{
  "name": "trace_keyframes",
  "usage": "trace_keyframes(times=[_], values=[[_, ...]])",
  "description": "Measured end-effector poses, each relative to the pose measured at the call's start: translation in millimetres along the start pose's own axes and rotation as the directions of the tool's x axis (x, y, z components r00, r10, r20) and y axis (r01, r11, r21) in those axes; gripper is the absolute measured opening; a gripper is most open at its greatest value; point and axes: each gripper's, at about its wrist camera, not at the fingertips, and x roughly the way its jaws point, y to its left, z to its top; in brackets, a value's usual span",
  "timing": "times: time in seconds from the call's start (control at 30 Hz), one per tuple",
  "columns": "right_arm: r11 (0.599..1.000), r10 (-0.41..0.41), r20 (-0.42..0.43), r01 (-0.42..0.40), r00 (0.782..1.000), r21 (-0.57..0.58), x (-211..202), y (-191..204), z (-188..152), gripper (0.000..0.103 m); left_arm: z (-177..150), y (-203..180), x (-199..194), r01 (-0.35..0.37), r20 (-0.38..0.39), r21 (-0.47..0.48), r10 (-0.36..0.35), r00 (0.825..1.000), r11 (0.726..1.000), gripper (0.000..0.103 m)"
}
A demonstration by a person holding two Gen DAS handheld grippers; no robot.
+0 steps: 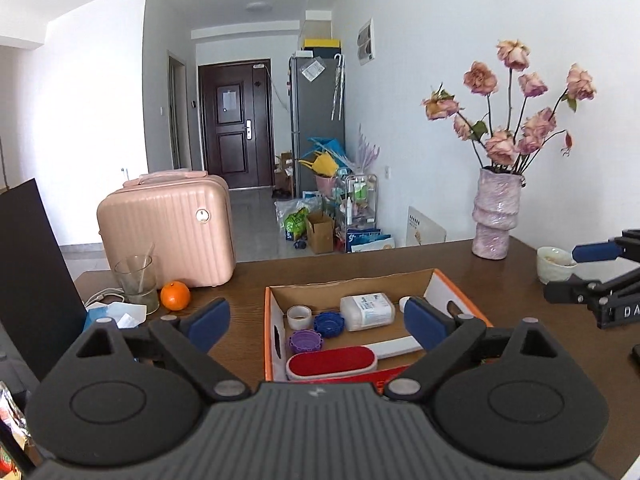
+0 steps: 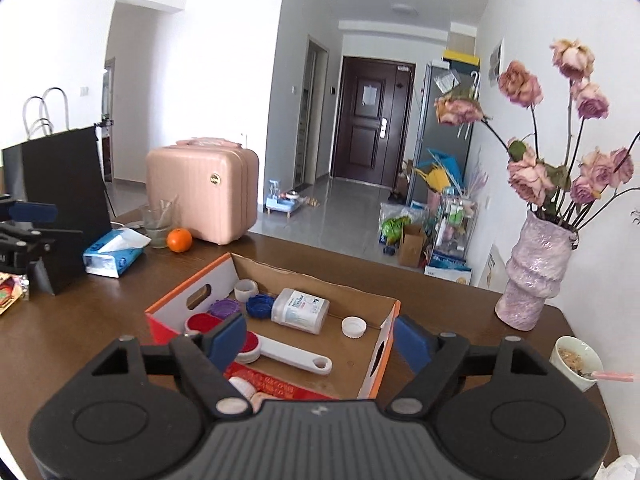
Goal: Organize rigid objects
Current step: 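Withdraw both tools from the box toward the remaining items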
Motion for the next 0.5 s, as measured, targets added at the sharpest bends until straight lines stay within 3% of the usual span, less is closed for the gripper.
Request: trace_keyframes(times=[0.17,0.33,0.5], values=[[1.0,-0.001,0.051,0.0,0.999,0.017,-28.5,9.1,-29.4,0.083,-22.9,-6.3,-27.5,-0.015,0.044,0.019,0.014,0.999,1.0,0.1],[1.0,-0.013,0.079,0.012,0.997,0.015,-54.6,25.0,-69.9,0.085,-63.6,-13.7,-49.3,-0.047,0.035,0.073,0.044,0.998,0.996,0.1],[1.0,0.005,0.081,-0.007,0.997,0.029,-80.2,46.1,-120.1,0.087,-116.7,-20.5,-80.4,-0.046,0.045,0.019,0.045,0.998,0.999,0.103]])
